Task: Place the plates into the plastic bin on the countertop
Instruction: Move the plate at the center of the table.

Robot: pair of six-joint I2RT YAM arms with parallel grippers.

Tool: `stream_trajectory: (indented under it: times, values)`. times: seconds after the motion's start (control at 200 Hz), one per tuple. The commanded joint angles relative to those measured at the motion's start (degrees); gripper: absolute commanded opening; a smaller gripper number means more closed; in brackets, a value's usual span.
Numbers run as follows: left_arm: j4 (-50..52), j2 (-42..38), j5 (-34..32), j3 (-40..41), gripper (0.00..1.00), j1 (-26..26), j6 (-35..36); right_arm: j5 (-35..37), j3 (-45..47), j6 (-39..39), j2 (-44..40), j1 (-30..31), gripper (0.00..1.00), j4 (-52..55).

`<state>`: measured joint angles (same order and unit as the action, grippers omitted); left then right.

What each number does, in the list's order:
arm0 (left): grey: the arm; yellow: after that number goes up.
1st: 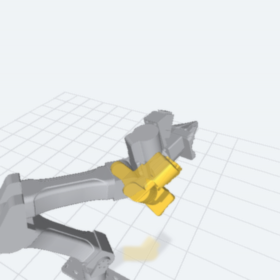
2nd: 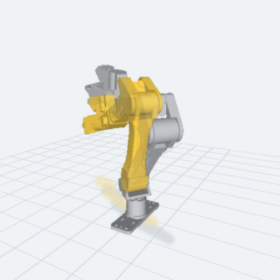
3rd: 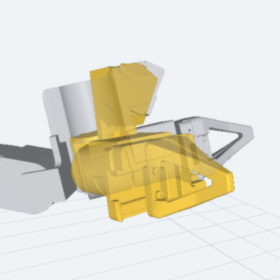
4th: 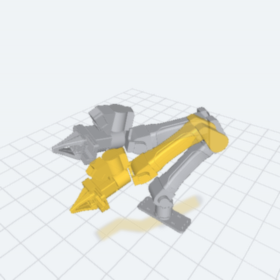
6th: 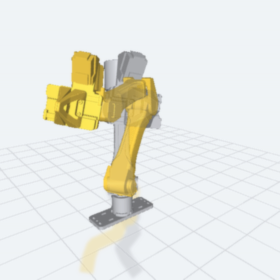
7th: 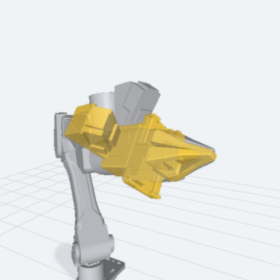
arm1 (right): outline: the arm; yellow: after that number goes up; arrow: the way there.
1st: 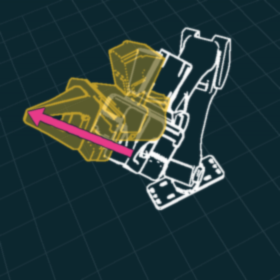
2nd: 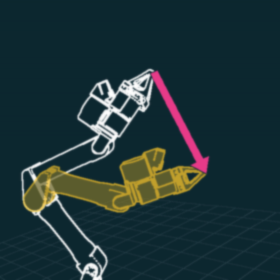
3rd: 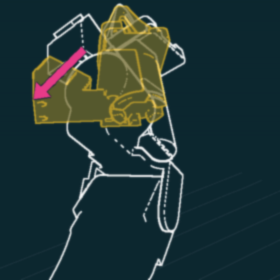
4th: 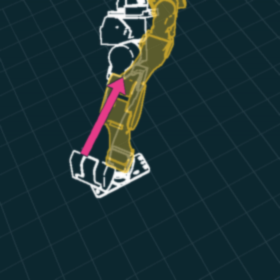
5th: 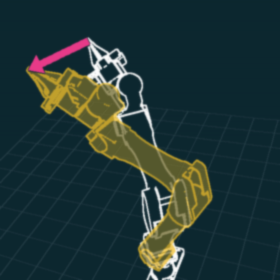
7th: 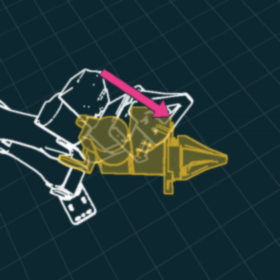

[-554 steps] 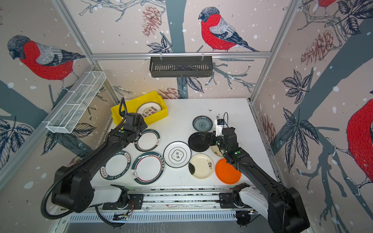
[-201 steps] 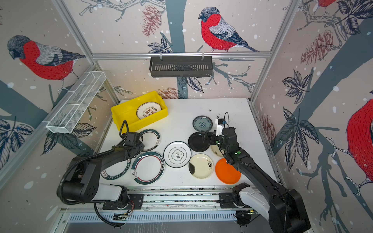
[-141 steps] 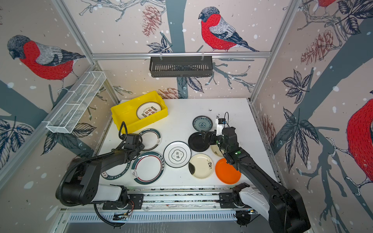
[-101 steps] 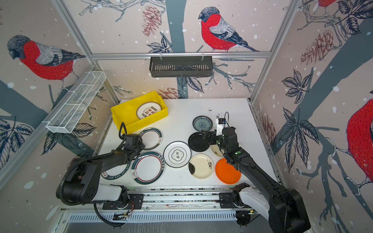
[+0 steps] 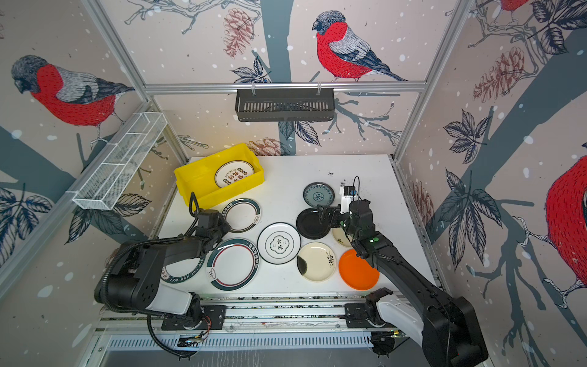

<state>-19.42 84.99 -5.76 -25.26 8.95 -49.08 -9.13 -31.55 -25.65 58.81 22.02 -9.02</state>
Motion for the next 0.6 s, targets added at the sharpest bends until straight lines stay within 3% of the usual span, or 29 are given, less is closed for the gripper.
stream_trajectory:
  times: [0.0,0.421,0.591]
  values:
    - [3.10,0.87,2.33,0.47,0.19,-0.16,0.82,-0.02,-0.47,0.06,0.35,-0.05,1.00,0.05]
    - [0.67,3.57,7.46,-0.21,0.12,-1.64,1.73,0.07,-0.31,-0.09,0.78,-0.05,1.00,-0.21]
    - [0.34,4.30,8.31,-0.58,0.02,-1.74,2.08,0.15,-0.30,-0.06,0.97,-0.13,1.00,-0.30]
